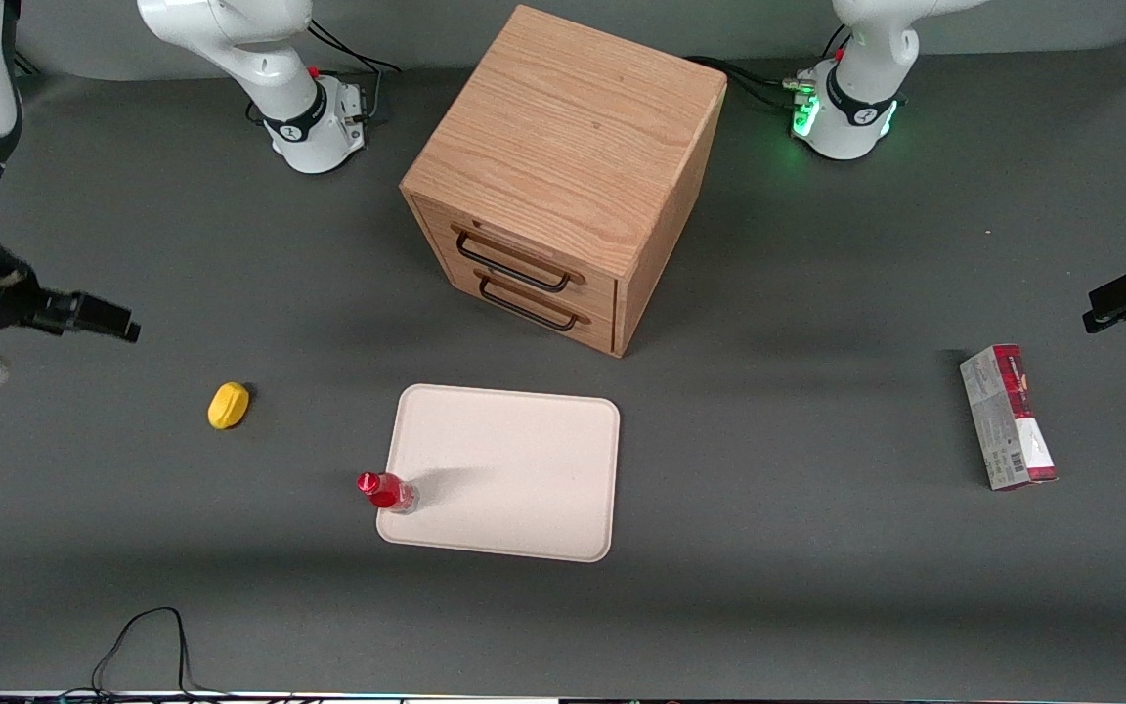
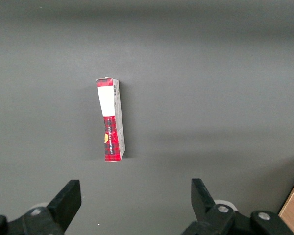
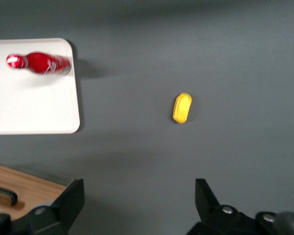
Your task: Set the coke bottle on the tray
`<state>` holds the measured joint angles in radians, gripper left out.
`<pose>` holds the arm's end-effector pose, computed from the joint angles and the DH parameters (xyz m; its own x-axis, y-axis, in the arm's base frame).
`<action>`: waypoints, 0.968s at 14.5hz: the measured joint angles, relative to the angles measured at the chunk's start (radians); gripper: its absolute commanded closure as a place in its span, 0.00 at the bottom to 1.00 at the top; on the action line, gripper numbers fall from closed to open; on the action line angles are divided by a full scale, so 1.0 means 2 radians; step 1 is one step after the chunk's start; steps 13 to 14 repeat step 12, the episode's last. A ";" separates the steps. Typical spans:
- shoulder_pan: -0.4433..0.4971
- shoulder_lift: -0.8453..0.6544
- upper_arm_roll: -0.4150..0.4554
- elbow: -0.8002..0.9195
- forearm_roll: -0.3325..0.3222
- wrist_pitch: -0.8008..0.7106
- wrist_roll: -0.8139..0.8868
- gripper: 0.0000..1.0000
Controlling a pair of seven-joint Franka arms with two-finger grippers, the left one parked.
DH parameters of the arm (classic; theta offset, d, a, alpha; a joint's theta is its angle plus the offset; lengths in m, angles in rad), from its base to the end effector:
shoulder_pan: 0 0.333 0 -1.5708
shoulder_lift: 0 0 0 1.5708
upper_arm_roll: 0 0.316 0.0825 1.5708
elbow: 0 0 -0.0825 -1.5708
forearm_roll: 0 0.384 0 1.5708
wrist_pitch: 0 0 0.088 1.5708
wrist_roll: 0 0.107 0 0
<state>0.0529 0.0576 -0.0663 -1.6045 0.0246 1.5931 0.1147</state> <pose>0.5709 -0.0041 0.5782 0.9892 -0.1284 -0.0707 -0.1296 -0.9915 -0.0127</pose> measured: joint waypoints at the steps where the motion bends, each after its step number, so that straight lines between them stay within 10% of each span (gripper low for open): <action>1: 0.004 -0.013 0.001 -0.014 -0.001 0.003 0.000 0.00; 14: -0.005 -0.019 0.039 -0.007 -0.002 -0.003 0.000 0.00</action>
